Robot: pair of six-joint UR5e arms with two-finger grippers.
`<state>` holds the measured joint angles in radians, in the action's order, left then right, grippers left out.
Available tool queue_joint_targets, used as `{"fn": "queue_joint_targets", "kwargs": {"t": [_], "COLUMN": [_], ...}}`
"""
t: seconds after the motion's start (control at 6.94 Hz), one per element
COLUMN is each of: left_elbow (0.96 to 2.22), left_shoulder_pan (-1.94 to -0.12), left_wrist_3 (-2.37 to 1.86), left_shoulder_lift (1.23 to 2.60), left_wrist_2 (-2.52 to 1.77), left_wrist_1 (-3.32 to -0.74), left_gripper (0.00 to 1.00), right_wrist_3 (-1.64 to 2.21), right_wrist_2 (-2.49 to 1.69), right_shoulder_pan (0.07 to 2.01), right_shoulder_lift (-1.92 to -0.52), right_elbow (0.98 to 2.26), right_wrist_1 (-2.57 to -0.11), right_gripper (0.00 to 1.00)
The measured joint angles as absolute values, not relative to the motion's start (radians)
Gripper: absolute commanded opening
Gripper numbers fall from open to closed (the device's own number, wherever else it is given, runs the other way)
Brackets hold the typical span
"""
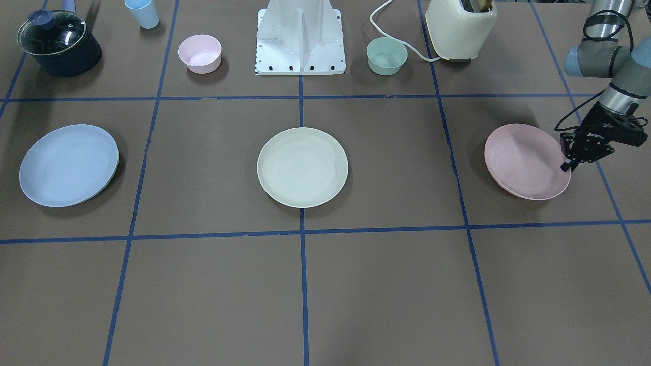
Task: Stack three plates with pink and blue
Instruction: 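Grasp the pink plate rim with the left gripper and lift it, then carry the pink plate onto the cream plate and release it with the left gripper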
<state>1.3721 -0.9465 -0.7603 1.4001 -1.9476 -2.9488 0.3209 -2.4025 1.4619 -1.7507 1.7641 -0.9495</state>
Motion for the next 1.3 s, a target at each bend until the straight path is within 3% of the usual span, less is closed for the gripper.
{"fn": "queue_joint_targets", "kwargs": {"t": [0.58,0.86,1.3], "left_elbow": [1.531,1.698,1.756], "left_shoulder_pan": [-1.02,-1.028,-0.833], "left_wrist_3": [-0.77,-0.834,-1.12], "left_shoulder_lift": [1.474,1.606,1.844], "left_wrist_2": [-2.16,-2.175,-2.067], "left_wrist_1": [-2.778,-2.483,-2.291], "left_gripper": [0.0,0.0,0.0], "right_wrist_3": [0.331,0.328,0.323], "right_wrist_2": [-2.41,-2.412,-2.413], "right_shoulder_pan": [1.462,1.462,1.461], "right_shoulder_lift": [-1.748,-1.749,-1.756], "right_elbow": [1.758,1.741,1.708], "right_wrist_1": [-0.95,-0.949,-0.947], "right_gripper": [1.0,1.0,1.0]}}
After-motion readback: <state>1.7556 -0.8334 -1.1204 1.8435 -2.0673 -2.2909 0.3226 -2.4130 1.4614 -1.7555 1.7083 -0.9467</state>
